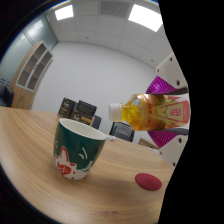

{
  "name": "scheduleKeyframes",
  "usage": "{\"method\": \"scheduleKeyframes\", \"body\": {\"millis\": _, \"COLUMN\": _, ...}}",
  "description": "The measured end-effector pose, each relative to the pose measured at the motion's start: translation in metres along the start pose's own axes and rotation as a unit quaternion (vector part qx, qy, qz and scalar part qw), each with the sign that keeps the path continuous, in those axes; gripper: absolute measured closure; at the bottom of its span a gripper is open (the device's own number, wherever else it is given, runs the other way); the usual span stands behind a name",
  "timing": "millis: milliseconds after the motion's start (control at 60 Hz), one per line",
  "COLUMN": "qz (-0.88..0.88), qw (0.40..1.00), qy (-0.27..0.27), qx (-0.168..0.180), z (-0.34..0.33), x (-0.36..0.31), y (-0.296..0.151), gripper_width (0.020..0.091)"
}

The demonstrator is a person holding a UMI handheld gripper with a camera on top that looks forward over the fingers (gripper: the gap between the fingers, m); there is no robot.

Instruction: Pour water

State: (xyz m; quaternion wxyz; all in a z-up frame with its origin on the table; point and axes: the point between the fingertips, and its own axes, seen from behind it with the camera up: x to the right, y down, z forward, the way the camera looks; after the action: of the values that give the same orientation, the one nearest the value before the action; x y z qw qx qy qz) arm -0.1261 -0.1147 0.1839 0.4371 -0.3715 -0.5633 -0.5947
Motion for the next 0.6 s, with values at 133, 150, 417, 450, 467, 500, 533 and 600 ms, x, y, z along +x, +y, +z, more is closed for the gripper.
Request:
{"method": "scheduleKeyframes", "body": {"millis": 133, "qz": -0.081, "qw": 0.997, "qy": 0.007, "qx": 0.015, "z": 0.006, "x": -0.002, "y": -0.013, "gripper_width": 0.0638}}
{"method": "scheduleKeyframes", "body": {"millis": 150, "qz": -0.087, "qw": 0.996, "qy": 0.007, "qx": 0.018, "z": 0.006, "x": -0.002, "y": -0.014, "gripper_width": 0.0636}}
{"method": "scheduleKeyframes", "body": {"millis": 417, "qz": 0.052, "qw": 0.999, "qy": 0.003, "qx": 0.010, "z": 0.008, "x": 0.012, "y": 0.004, "gripper_width": 0.0635}}
{"method": "scheduleKeyframes", "body": {"millis": 450, "qz": 0.119, "qw": 0.993, "qy": -0.001, "qx": 0.000, "z": 0.009, "x": 0.013, "y": 0.014, "gripper_width": 0.0636}}
{"method": "scheduleKeyframes", "body": {"millis": 467, "qz": 0.158, "qw": 0.987, "qy": -0.005, "qx": -0.005, "z": 0.010, "x": 0.012, "y": 0.019, "gripper_width": 0.0636}}
{"method": "scheduleKeyframes", "body": {"millis": 500, "qz": 0.241, "qw": 0.970, "qy": -0.013, "qx": -0.013, "z": 0.011, "x": 0.009, "y": 0.027, "gripper_width": 0.0635}}
{"method": "scheduleKeyframes", "body": {"millis": 533, "qz": 0.324, "qw": 0.946, "qy": -0.018, "qx": -0.020, "z": 0.011, "x": 0.004, "y": 0.035, "gripper_width": 0.0631}}
{"method": "scheduleKeyframes", "body": {"millis": 600, "qz": 0.495, "qw": 0.867, "qy": -0.039, "qx": -0.036, "z": 0.010, "x": -0.012, "y": 0.046, "gripper_width": 0.0633}}
